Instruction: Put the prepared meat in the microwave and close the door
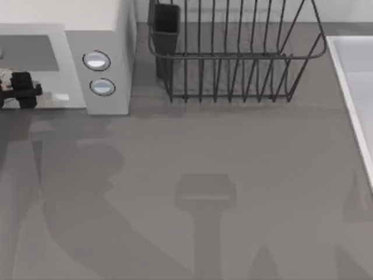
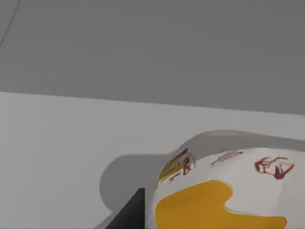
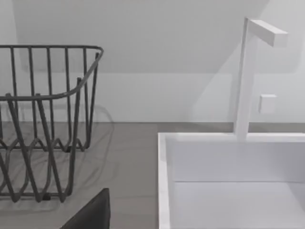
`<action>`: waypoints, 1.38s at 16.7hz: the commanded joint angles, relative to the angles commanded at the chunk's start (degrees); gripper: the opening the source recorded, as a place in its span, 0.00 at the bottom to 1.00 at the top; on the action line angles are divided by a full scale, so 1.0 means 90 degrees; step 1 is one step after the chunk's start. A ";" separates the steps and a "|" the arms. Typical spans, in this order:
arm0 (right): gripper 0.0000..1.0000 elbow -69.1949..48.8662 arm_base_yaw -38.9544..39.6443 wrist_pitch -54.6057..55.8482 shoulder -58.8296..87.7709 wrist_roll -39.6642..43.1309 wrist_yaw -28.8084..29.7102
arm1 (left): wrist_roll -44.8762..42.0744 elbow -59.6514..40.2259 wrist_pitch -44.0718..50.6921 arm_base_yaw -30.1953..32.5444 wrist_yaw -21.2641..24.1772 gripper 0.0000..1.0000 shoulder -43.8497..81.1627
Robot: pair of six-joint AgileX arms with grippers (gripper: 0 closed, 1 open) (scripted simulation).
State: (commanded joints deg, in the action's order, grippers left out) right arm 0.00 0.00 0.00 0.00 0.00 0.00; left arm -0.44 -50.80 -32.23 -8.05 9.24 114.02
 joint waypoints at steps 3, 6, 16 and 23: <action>1.00 0.0000 0.0000 0.0000 0.0000 0.0000 0.0000 | -0.0279 0.0248 -0.1246 -0.0138 0.0136 0.00 0.0302; 1.00 0.0000 0.0000 0.0000 0.0000 0.0000 0.0000 | -0.0440 0.0405 -0.1968 -0.0194 0.0218 0.00 0.0475; 1.00 0.0000 0.0000 0.0000 0.0000 0.0000 0.0000 | -0.0469 -0.0036 -0.1881 -0.0112 0.0204 0.00 0.0867; 1.00 0.0000 0.0000 0.0000 0.0000 0.0000 0.0000 | -0.0376 -0.3014 -0.0809 0.0083 0.0022 0.00 0.2426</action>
State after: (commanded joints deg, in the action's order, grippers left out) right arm 0.00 0.00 0.00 0.00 0.00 0.00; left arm -3.83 -77.93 -39.51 -7.30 9.44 135.85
